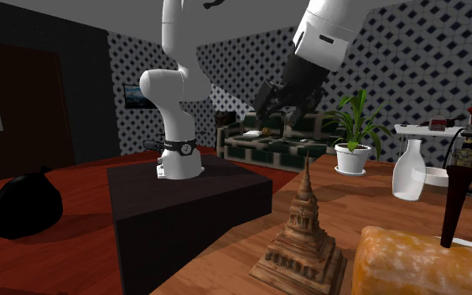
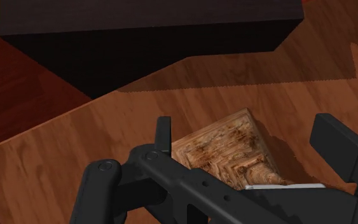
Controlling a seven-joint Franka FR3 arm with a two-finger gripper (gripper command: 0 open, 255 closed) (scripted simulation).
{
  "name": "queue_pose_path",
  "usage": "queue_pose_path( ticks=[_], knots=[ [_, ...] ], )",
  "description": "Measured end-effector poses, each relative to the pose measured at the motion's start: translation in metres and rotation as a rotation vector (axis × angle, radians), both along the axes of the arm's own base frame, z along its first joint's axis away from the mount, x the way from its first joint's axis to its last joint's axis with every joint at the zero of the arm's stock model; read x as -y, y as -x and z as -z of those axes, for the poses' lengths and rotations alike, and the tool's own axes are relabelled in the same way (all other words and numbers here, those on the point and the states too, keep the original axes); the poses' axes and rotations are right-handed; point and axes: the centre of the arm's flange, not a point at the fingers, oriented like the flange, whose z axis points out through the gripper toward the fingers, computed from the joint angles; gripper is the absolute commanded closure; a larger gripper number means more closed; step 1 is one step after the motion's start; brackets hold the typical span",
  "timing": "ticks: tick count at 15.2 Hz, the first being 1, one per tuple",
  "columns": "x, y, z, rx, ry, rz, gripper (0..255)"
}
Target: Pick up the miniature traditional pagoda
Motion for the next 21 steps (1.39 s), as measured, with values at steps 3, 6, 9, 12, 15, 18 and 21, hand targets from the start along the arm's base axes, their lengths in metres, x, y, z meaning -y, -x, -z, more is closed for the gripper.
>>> queue_pose_path(
  ticks=[3,6,9,12,15,18,21],
  knots=[
    [-0.010,-0.024,0.041,-0.071,-0.021,0.003,0],
    [-0.020,-0.048,0.079,-0.142,-0.042,0.005,0],
    [-0.033,-0.063,0.127,-0.213,-0.064,0.008,0],
    [-0.042,-0.079,0.165,-0.279,-0.083,0.010,0],
    [-0.046,-0.083,0.187,-0.295,-0.088,0.011,0],
    [-0.046,-0.082,0.203,-0.297,-0.089,0.011,0],
    [-0.046,-0.082,0.216,-0.298,-0.089,0.011,255]
  ],
)
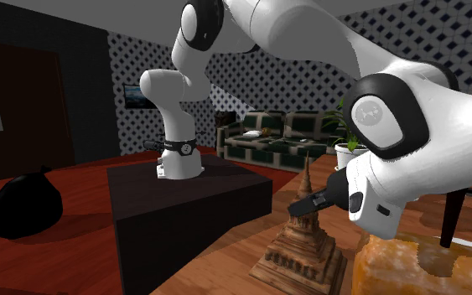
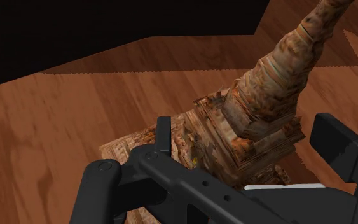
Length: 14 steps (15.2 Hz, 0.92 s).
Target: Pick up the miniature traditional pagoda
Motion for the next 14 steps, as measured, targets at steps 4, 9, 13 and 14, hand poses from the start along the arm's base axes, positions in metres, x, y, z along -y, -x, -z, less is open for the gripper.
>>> queue_pose_path(
  ticks=[4,9,13,14],
  knots=[
    [0.000,0.000,0.001,-0.001,0.000,0.000,255],
    [0.000,-0.001,0.001,-0.001,0.000,0.000,255],
    [0.000,-0.001,-0.008,-0.001,0.000,0.000,255],
    [0.000,0.000,-0.013,-0.001,0.000,0.000,255]
  ],
)
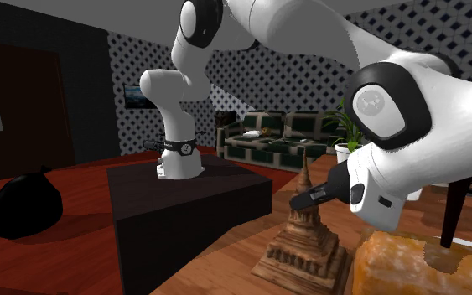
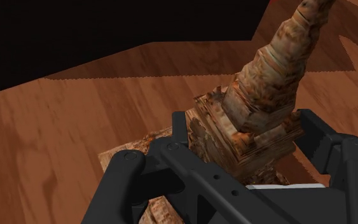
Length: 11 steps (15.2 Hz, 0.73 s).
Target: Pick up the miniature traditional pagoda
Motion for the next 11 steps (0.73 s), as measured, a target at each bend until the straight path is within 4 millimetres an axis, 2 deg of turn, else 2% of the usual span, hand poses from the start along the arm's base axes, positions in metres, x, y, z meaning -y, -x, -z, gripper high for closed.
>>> queue_pose_path(
  ticks=[11],
  knots=[
    [0.000,0.000,-0.058,0.000,0.000,0.000,255]
  ],
)
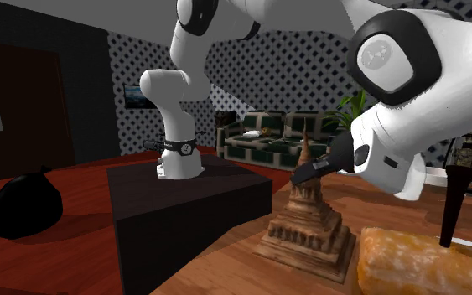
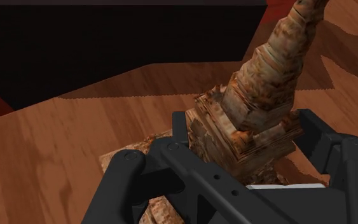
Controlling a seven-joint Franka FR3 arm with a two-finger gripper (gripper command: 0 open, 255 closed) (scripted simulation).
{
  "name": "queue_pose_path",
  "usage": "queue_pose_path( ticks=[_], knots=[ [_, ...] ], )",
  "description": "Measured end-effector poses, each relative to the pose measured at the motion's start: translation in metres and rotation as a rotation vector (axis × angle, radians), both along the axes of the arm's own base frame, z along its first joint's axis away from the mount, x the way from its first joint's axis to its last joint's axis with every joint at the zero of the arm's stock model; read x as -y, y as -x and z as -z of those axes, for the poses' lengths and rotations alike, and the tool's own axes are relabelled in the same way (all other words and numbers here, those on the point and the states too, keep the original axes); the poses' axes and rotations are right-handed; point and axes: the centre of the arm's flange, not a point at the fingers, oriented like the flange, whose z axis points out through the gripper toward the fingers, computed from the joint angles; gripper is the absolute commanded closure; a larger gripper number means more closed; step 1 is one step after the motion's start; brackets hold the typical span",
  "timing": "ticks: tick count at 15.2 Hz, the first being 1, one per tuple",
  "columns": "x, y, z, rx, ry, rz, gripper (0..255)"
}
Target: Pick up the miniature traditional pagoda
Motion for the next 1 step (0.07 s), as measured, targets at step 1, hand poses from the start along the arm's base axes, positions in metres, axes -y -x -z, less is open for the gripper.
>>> queue_pose_path(
  ticks=[1],
  knots=[
    [0.0003,0.0001,-0.0035,0.000,0.000,0.000,255]
  ],
)
